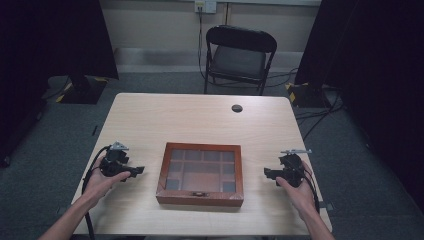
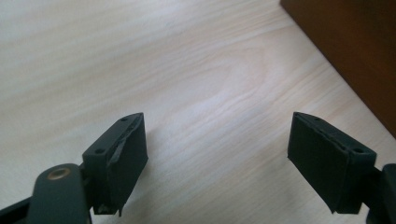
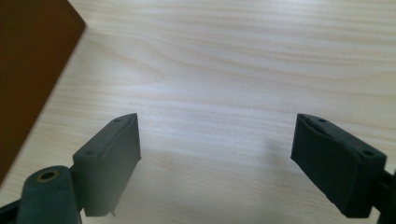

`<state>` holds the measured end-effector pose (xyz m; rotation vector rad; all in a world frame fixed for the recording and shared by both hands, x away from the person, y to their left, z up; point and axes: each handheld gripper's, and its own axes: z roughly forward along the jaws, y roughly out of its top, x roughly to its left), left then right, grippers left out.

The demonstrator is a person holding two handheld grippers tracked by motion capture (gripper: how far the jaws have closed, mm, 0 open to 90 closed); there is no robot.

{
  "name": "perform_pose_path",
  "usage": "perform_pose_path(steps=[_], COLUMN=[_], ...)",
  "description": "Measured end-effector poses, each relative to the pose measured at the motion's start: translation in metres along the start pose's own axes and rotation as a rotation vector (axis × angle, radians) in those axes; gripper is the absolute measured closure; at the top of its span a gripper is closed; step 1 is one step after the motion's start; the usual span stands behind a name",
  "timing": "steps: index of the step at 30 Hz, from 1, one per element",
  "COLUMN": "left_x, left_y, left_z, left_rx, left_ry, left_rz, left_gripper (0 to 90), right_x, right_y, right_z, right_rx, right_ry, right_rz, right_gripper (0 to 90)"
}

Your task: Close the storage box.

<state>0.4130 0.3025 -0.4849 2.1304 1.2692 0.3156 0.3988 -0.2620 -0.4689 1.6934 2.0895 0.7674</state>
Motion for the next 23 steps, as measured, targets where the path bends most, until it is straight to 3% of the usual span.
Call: perform_pose_path(steps=[1,2,4,5,6,8,9,11,14,17,23], left_x=[0.0,-0.004,-0.009,-0.009,-0.011,-0.012,-0.014,-0.014,-0.014,-0.015,-0.013], left_y=[0.0,-0.003,-0.005,-0.005,-0.007,-0.009,-0.01,-0.012,-0.013,-0.013,-0.013], left_z=[0.0,0.002,0.005,0.005,0.008,0.01,0.012,0.014,0.015,0.015,0.015], left_rx=[0.0,-0.01,-0.014,-0.014,-0.038,-0.045,-0.063,-0.084,-0.113,-0.111,-0.111], left_ry=[0.0,0.048,0.067,0.067,0.064,0.07,0.061,0.065,0.064,0.066,0.059], left_rz=[0.0,0.035,0.085,0.085,0.093,0.094,0.081,0.096,0.093,0.089,0.102], left_gripper=[17.7,17.6,15.1,12.7,10.1,6.3,3.5,0.0,0.0,0.0,0.0], right_x=[-0.001,-0.002,-0.003,-0.003,-0.002,0.001,0.002,0.002,0.002,0.004,0.004], right_y=[-0.001,-0.002,-0.006,-0.006,-0.009,-0.01,-0.012,-0.015,-0.019,-0.021,-0.021], right_z=[0.002,0.004,0.009,0.009,0.012,0.014,0.015,0.019,0.022,0.025,0.025], right_rx=[0.004,0.013,0.029,0.029,0.011,-0.003,-0.014,-0.052,-0.094,-0.143,-0.143], right_ry=[-0.006,-0.007,-0.019,-0.019,-0.061,-0.084,-0.079,-0.072,-0.063,-0.067,-0.07], right_rz=[-0.001,0.006,0.02,0.02,-0.001,-0.024,-0.028,-0.052,-0.055,-0.048,-0.048], right_gripper=[15.0,15.0,14.0,14.0,13.3,11.4,8.2,0.9,0.0,0.0,0.0])
